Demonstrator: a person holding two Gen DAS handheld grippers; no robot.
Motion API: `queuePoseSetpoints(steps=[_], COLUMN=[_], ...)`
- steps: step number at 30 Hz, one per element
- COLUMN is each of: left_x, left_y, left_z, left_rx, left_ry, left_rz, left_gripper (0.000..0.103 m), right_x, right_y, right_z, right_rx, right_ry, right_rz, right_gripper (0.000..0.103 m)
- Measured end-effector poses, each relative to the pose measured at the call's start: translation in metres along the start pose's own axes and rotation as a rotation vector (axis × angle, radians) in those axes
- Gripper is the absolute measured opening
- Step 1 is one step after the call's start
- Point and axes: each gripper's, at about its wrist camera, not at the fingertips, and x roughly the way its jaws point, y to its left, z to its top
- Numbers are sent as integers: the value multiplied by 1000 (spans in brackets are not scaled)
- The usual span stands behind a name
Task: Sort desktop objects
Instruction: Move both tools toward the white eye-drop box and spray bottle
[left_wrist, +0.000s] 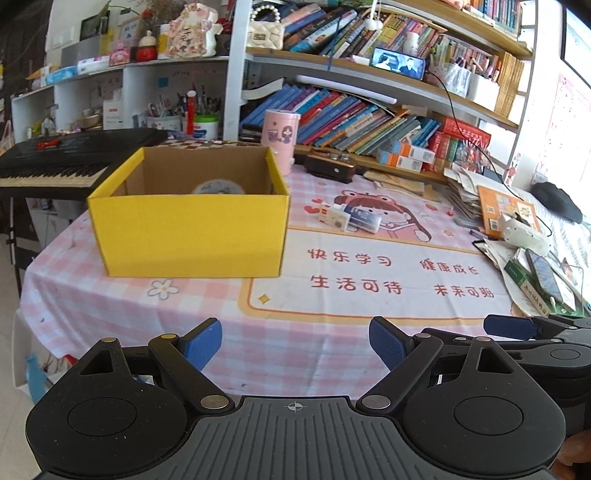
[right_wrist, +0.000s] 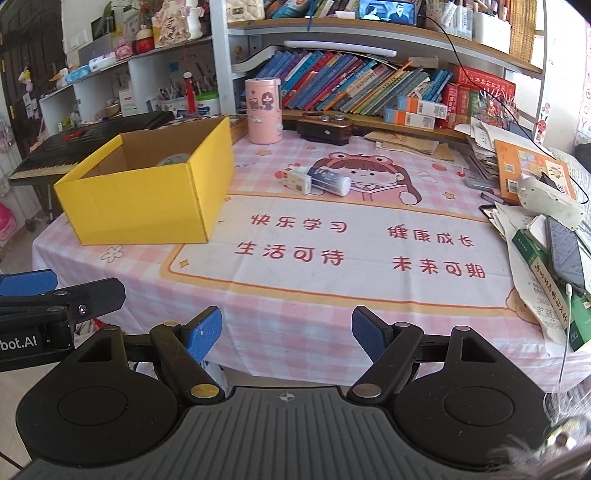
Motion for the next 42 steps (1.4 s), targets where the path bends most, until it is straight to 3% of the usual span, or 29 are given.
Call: queuePoseSetpoints(steps=[19,42], left_x=[55,140], left_y=[-42,-98], left_z=[29,70], left_rx=[43,-4], left_ry=[35,71], left_rz=[-41,25], left_gripper=[89,89], right_x=[34,108], right_y=[-55,-141], right_z=[24,86], right_rx=[48,23], right_ry=[27,44], right_rz=[-37,-1], right_gripper=[76,76])
